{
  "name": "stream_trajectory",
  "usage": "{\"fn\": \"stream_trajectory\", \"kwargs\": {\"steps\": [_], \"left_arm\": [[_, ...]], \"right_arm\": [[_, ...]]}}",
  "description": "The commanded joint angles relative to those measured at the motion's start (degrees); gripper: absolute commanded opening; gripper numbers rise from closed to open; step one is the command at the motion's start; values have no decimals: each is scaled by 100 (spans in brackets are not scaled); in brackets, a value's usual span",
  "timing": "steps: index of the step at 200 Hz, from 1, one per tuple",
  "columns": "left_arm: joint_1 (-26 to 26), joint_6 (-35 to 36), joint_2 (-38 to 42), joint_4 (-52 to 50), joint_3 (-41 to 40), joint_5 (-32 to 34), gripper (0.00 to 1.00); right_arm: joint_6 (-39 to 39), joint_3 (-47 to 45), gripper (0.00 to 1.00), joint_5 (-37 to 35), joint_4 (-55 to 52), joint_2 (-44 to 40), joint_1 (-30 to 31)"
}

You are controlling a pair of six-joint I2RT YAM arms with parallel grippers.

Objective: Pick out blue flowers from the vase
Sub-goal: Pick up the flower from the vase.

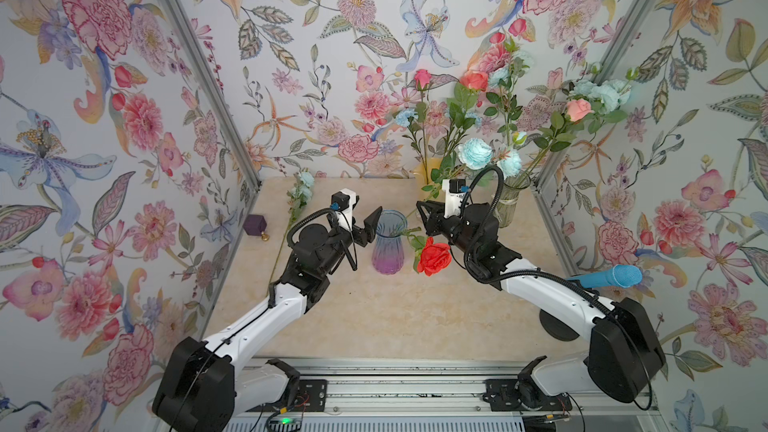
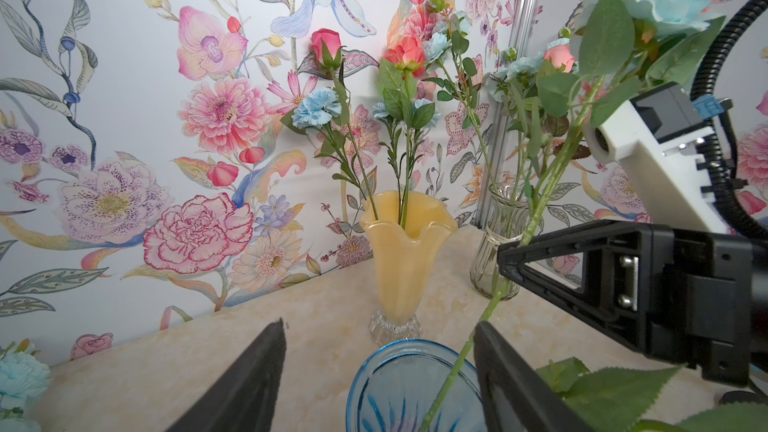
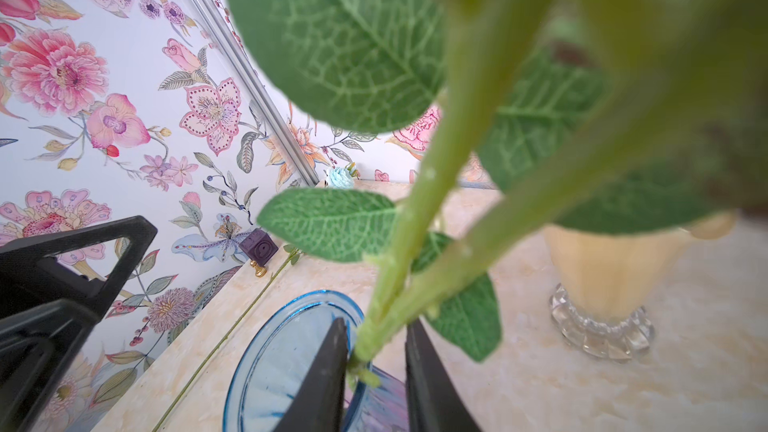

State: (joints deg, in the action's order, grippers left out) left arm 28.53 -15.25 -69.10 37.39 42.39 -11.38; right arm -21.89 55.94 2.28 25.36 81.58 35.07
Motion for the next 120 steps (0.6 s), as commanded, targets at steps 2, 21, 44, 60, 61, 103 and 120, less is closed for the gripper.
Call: {"fn": "stream_trajectory", "kwargs": {"steps": [2, 21, 44, 60, 61, 103, 120], "left_arm": [[47, 22, 19, 153, -53, 4, 73], [49, 28, 45, 149, -73, 13, 73], [47, 22, 50, 167, -82, 13, 73], [47, 22, 50, 167, -90, 4, 73], [47, 22, 52, 166, -90, 9, 73], [49, 24, 63, 173, -98, 4, 73], [47, 30, 72, 183, -100, 7, 73]], "right_arm": [[70, 180, 25, -133, 427, 62, 26], [134, 198, 23, -217, 486, 102, 69], [150, 215, 26, -235, 596, 173, 95], [159, 222, 31, -261, 677, 229, 123], [163, 223, 32, -262, 679, 236, 123], [161, 215, 22, -304, 742, 290, 140], [181, 248, 17, -307, 680, 254, 141]]}}
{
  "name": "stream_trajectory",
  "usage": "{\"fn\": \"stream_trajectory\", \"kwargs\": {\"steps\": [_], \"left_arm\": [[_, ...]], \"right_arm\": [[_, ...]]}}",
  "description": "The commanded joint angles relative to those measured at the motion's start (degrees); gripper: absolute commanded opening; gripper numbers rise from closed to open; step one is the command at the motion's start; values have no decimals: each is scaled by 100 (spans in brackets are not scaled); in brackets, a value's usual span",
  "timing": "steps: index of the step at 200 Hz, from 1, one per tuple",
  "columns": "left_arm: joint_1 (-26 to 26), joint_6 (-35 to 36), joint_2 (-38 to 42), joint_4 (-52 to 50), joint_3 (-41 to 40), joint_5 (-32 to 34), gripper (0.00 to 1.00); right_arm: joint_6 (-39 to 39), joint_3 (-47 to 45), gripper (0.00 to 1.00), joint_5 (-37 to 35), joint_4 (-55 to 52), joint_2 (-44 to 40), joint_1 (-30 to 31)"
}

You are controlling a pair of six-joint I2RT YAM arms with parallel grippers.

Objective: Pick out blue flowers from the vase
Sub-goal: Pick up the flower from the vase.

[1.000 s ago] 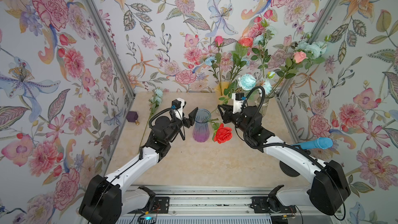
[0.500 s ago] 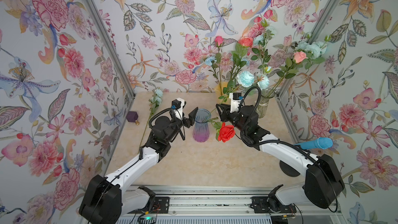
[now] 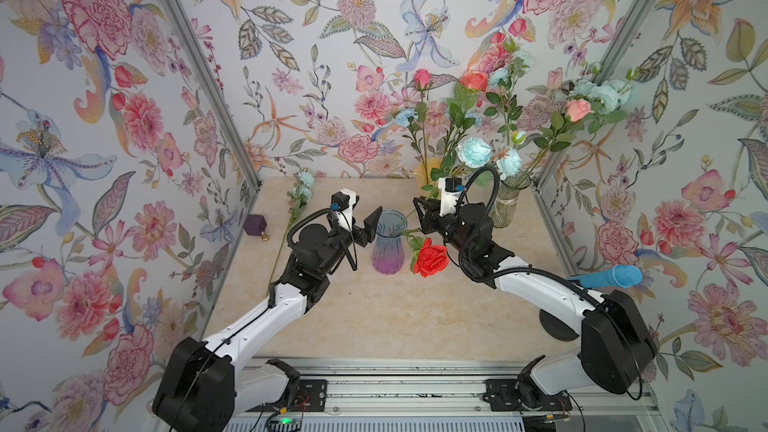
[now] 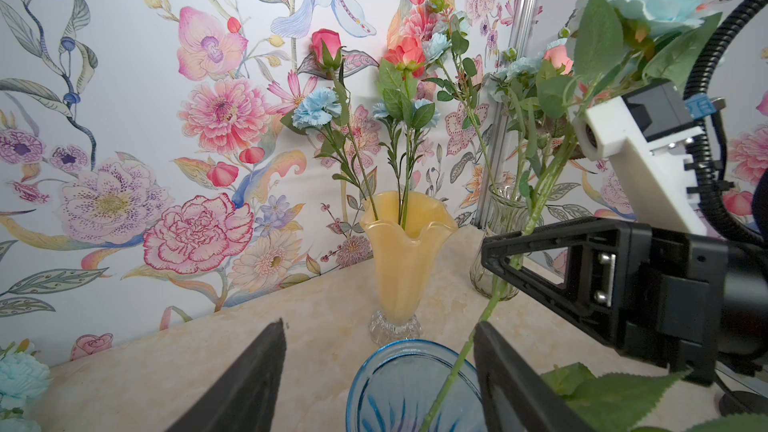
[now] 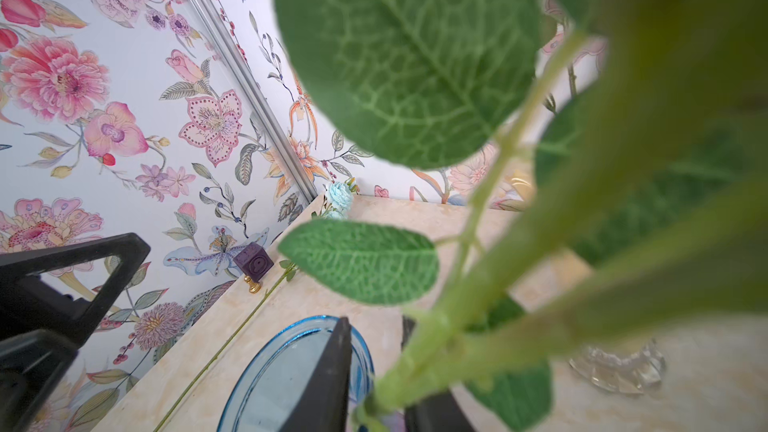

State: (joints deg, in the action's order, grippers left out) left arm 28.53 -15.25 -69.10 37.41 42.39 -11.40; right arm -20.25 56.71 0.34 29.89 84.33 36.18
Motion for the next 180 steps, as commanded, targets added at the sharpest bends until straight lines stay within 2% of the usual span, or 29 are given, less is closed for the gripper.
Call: {"fn": "stream_trajectory", "kwargs": {"steps": [1, 19, 37, 57, 134, 180], "left_arm": [[47, 30, 72, 176, -100, 12, 73], [47, 30, 87, 164, -108, 23, 73], [49, 47, 115, 168, -121, 49, 73], [53, 55, 139, 158, -135, 75, 73], [47, 94, 186, 159, -165, 147, 73], [46, 143, 230, 98, -188, 290, 73]], "right_arm": [[19, 177, 17, -117, 214, -26, 29], [87, 319, 15, -130, -40, -70, 29], [107, 600, 8, -66, -462, -84, -30], [146, 898, 4, 58, -881, -123, -50], [660, 2237, 0, 394, -2583, -264, -51], [807, 2729, 0, 519, -3072, -328, -41]]}}
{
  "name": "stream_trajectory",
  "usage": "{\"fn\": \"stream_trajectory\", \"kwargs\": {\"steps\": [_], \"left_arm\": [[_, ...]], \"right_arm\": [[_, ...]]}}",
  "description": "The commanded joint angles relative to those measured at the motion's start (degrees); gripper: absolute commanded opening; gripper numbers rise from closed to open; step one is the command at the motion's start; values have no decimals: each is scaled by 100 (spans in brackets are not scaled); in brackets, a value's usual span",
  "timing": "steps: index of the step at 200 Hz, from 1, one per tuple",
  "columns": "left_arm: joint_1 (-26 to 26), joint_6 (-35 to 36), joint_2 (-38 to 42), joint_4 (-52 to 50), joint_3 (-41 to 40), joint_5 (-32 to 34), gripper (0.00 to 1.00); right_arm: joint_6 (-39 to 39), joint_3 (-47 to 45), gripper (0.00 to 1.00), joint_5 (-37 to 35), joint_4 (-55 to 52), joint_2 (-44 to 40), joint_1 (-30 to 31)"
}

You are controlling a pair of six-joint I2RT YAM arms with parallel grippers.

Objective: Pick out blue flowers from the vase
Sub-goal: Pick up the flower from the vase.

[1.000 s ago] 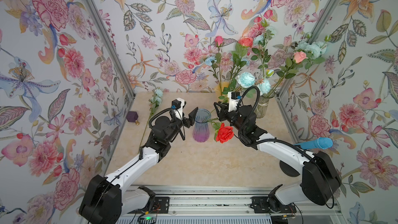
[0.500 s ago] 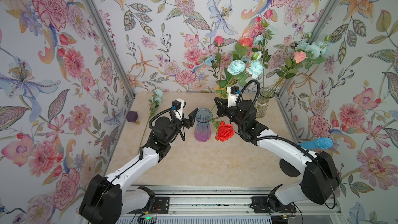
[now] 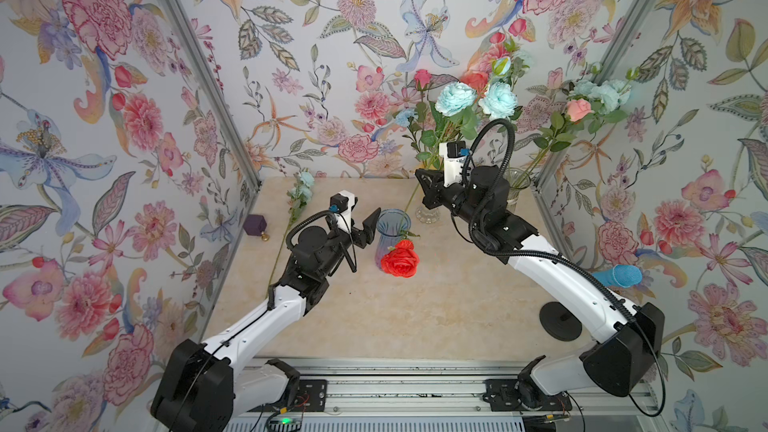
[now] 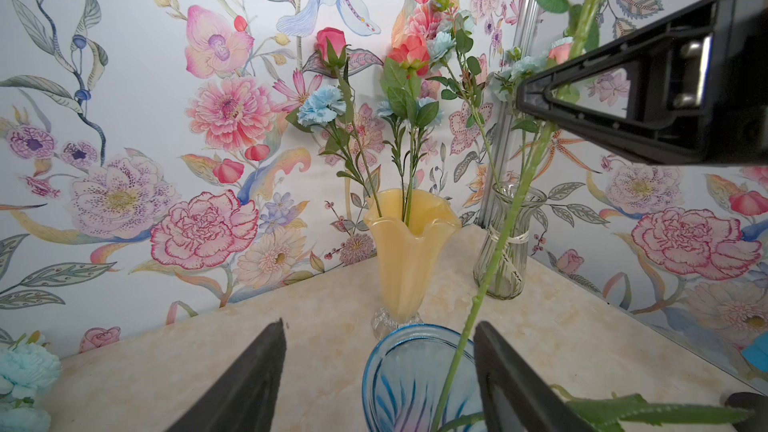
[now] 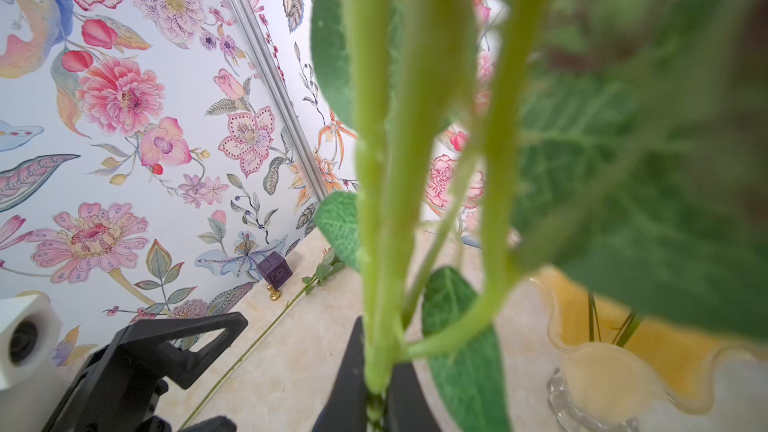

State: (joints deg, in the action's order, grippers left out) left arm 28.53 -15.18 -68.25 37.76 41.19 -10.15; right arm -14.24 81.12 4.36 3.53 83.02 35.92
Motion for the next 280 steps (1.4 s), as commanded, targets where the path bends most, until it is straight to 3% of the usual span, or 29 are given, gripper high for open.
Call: {"fn": "stream_trajectory", "kwargs": {"steps": [1, 81, 163, 235, 280], "left_arm": [[47, 142, 145, 60, -63, 169, 73], [29, 234, 188, -65, -81, 423, 73], [-332, -242, 377, 140, -403, 769, 73], [-711, -657, 550, 722, -784, 348, 73], [-748, -618, 843, 1061, -1039, 270, 73]], "right_arm": [[209, 298, 0, 122, -443, -198, -15], [352, 1162, 0, 239, -803, -192, -37], [319, 1713, 0, 361, -391, -12, -26], [369, 2051, 0, 525, -241, 90, 76], [435, 2033, 0, 615, -37, 186, 577]]}}
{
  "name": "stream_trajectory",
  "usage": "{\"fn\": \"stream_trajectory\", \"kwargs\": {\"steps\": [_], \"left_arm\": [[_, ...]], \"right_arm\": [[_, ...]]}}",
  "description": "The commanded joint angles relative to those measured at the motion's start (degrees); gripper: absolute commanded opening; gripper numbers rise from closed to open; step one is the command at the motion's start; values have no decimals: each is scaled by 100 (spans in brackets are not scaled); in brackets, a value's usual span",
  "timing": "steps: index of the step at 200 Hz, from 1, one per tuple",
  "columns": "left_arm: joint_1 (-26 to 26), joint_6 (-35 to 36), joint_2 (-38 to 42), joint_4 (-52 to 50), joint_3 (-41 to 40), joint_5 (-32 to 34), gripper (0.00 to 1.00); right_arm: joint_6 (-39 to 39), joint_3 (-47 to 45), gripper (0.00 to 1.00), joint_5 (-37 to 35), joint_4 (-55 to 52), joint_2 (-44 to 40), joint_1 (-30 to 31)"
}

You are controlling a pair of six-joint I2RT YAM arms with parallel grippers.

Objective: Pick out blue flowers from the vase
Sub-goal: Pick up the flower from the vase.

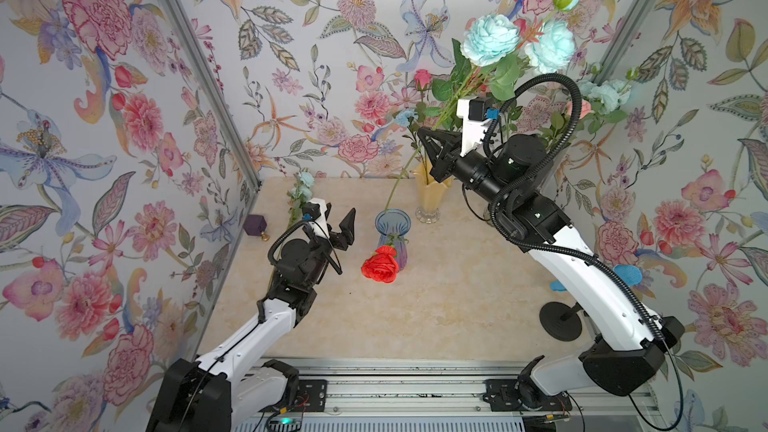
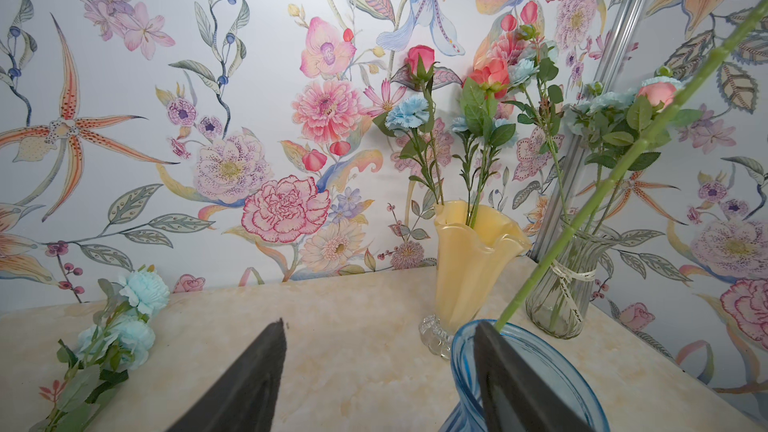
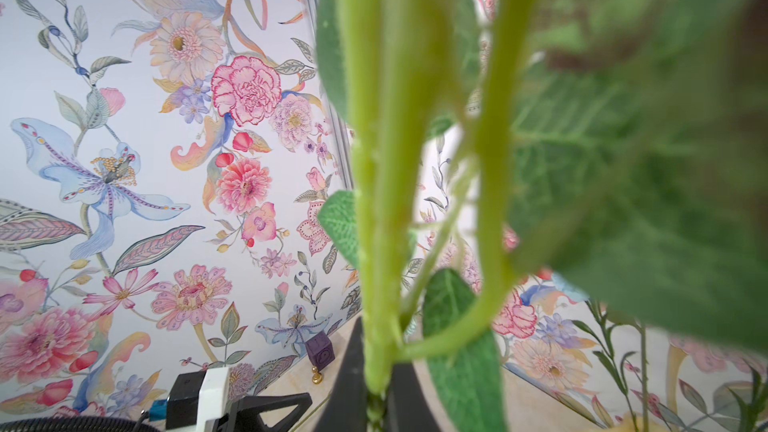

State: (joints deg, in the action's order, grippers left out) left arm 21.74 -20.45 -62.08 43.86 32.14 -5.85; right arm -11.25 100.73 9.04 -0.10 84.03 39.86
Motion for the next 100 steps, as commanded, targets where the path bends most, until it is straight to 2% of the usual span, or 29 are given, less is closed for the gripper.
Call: {"fn": "stream_trajectory", "kwargs": {"steps": [1, 45, 73, 100], "left_arm": [[-71, -95, 229, 454, -136, -161, 73], [-366, -380, 470, 885, -400, -607, 74], [-512, -238, 628, 627, -268, -1182, 74], [-520, -144, 712, 401, -101, -1677, 74]], "right_arm": [[142, 80, 0, 149, 326, 86, 195], [181, 204, 0, 227, 257, 280, 514], [131, 620, 0, 488, -439, 729, 477], [-412, 814, 0, 1340, -652, 1132, 209]]}}
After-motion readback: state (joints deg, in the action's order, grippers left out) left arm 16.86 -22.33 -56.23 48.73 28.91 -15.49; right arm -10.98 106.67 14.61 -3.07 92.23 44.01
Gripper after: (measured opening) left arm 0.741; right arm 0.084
